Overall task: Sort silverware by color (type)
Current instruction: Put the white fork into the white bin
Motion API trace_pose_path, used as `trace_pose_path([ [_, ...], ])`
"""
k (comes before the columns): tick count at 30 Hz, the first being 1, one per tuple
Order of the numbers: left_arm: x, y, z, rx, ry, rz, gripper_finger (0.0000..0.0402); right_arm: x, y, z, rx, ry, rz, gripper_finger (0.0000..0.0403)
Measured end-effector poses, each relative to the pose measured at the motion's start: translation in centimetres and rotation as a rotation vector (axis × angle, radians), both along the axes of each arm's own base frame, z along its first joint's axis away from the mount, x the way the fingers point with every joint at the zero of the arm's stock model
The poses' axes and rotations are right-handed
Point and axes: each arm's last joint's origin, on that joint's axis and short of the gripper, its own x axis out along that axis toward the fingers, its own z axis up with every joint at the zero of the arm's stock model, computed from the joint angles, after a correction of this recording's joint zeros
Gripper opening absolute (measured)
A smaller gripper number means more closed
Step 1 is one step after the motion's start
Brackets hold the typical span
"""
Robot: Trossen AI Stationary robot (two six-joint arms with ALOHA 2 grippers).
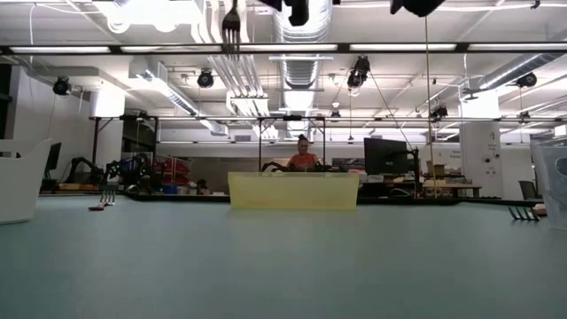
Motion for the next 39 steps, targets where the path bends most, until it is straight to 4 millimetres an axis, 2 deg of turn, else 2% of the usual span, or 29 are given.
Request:
trace_pose_path([
  [4, -1.4, -0.4, 0.8, -0.018, -0.057, -0.09, 0.0148, 1.3, -0.2, -0.4, -0.006, 0.006, 0.015, 0.0026],
  [21, -5.5, 0.9, 2.3, -0.179, -0.135, -0.16, 0.012, 10.1, 1.1, -3.9, -0.165, 0.043, -0.005, 0.0026],
  [39, -7.5, 2.0, 2.2, -0.262, -0.115, -0.174, 0.0118, 16.2, 2.4, -7.3, -0.175, -0.008, 0.12, 0.0026],
])
